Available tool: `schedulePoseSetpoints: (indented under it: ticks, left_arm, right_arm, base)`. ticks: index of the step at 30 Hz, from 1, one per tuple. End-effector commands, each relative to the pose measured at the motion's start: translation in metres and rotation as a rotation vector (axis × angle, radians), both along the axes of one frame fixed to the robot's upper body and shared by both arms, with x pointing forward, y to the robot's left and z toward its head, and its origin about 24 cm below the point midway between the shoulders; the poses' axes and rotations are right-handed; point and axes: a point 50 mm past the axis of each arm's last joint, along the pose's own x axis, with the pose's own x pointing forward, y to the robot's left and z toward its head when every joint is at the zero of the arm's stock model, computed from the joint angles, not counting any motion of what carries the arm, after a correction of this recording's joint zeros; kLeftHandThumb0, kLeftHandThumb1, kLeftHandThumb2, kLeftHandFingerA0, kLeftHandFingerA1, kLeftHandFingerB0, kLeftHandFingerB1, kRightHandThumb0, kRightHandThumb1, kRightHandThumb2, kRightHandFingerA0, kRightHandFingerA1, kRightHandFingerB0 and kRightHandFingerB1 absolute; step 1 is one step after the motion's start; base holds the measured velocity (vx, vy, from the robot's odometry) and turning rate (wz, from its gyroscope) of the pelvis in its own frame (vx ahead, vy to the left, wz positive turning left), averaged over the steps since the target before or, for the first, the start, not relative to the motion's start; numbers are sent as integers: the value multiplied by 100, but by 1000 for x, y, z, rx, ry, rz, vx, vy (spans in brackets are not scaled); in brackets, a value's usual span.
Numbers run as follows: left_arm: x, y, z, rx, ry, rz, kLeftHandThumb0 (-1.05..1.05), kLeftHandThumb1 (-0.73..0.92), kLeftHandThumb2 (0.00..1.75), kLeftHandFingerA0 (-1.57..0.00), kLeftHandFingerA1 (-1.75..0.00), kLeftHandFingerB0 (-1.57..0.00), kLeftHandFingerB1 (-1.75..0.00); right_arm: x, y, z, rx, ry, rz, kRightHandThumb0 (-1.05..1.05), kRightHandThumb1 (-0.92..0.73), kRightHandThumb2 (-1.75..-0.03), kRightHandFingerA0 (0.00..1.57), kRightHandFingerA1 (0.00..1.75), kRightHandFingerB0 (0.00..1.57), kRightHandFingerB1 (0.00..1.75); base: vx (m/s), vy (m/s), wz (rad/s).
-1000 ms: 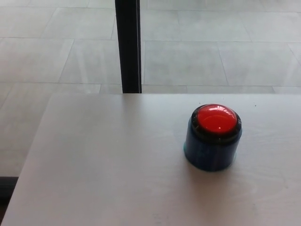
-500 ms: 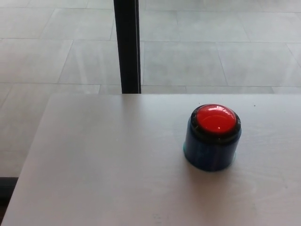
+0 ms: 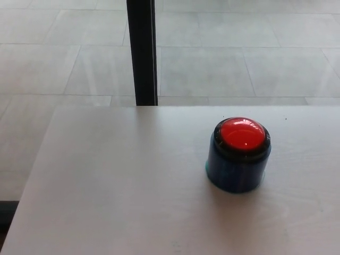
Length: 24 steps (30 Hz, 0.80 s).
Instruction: The robot uses its right hand to press the red button kept in the middle of the desk
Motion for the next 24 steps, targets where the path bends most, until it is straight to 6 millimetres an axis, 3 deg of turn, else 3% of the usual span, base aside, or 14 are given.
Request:
schedulePoseSetpoints:
  ticks: [1,10,11,12,13,15,16,17,18,19,20,22,23,24]
  left_arm:
    - [-2,6,5,-8,-11,23,-83,92,126,-49,-104,-29,-82]
    - [-3,5,4,8,8,10,-79,92,127,-52,-106,-30,-83]
    - [-3,6,4,7,7,9,-81,92,120,-36,-132,-22,-97]
    - [-3,6,4,9,7,10,-81,92,120,-38,-134,-22,-98]
    - [-3,5,4,22,18,-1,-81,92,129,-55,-106,-32,-84]
    - [-3,5,4,-1,-13,31,-79,92,126,-53,-107,-30,-83]
    - [-3,5,4,-5,-5,39,-82,92,116,-39,-137,-22,-97]
    - [-3,5,4,3,9,12,-49,86,145,-36,-87,-1,-63]
    - [-3,5,4,-3,3,13,-49,85,144,-36,-87,-1,-62]
    - [-3,6,4,-6,-1,15,-49,85,144,-36,-87,-1,-62]
    - [-3,6,4,-5,-5,14,-81,92,126,-48,-102,-29,-81]
    - [-2,5,4,9,4,16,-81,92,125,-52,-104,-32,-83]
    - [-2,5,4,7,2,13,-83,92,118,-33,-128,-21,-95]
    - [-1,5,4,5,3,12,-81,92,126,-49,-102,-31,-82]
  right_arm:
    - [3,1,2,77,-55,-18,-40,-29,-126,134,175,103,149]
    - [4,2,-1,88,-23,4,-41,-35,-127,131,175,104,144]
    - [3,3,-2,95,-23,19,-42,-39,-125,132,175,106,147]
    - [2,4,-2,92,-16,32,-41,-37,-126,132,175,109,147]
    - [1,4,-2,97,-16,41,-40,-38,-125,131,175,112,151]
    - [1,4,-2,110,-20,38,-38,-36,-127,131,175,109,151]
    - [1,5,-2,109,-23,35,-42,-36,-115,149,152,129,136]
    - [1,5,-1,93,-13,36,-39,-30,-125,135,175,114,150]
    - [1,6,-2,98,-19,21,-40,-31,-121,134,175,102,156]
    - [1,6,-2,100,-21,14,-40,-31,-121,134,175,102,156]
    - [1,5,-3,105,-21,6,-52,-38,-112,155,158,96,116]
    - [3,4,-2,125,9,-10,-50,-35,-105,151,152,91,105]
    - [3,3,-3,126,35,-4,-38,-43,-99,126,172,76,97]
    - [3,4,-3,124,47,5,-38,-47,-96,125,162,70,89]
  base:
    - [0,0,0]
    - [0,0,0]
    - [0,0,0]
    - [0,0,0]
    - [0,0,0]
    - [0,0,0]
    - [0,0,0]
    - [0,0,0]
    - [0,0,0]
    - [0,0,0]
    - [0,0,0]
    - [0,0,0]
    - [0,0,0]
    - [0,0,0]
